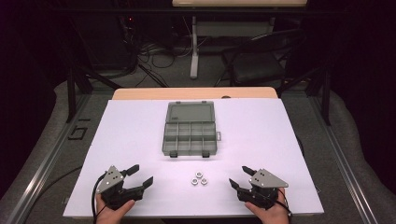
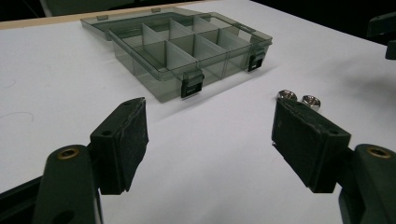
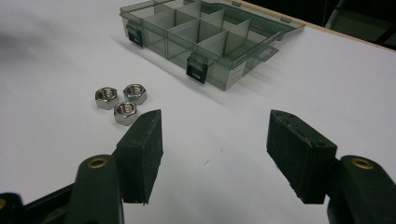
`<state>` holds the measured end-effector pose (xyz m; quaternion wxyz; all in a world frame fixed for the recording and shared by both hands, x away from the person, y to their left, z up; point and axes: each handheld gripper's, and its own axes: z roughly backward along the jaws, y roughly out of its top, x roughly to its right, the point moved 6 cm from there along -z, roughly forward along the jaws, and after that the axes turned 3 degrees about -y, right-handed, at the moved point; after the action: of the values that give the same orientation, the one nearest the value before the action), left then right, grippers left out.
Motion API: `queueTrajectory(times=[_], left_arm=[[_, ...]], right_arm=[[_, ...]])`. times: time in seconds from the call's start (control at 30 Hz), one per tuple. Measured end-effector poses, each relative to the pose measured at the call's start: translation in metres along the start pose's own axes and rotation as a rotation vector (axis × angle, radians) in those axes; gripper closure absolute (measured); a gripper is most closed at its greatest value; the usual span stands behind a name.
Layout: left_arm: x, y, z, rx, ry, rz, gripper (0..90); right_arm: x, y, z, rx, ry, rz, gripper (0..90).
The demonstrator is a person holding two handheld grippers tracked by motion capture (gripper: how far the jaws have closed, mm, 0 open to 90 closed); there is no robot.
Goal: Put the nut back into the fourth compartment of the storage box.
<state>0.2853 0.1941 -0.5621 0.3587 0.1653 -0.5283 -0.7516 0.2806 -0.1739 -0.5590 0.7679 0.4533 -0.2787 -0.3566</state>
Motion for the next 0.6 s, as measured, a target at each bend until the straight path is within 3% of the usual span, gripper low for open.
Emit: queueTrajectory(times=[0.23, 0.4, 0.6], left_arm=[[-0.0004, 0.001, 0.0016, 0.008, 0.006, 0.011, 27.2], [0.0013, 0.0017, 0.0004, 0.003, 0.003, 0.006, 27.2], [0.0017, 0.0006, -0.0002, -0.004, 0.0, 0.008, 27.2]], right_arm=[[-0.002, -0.0008, -0.0011, -0.036, 0.004, 0.013, 35.6], [-0.0026, -0.0005, -0.0036, -0.031, 0.031, 0.006, 37.1], [-0.0016, 0.0017, -0.0053, -0.052, 0.022, 0.019, 37.1]])
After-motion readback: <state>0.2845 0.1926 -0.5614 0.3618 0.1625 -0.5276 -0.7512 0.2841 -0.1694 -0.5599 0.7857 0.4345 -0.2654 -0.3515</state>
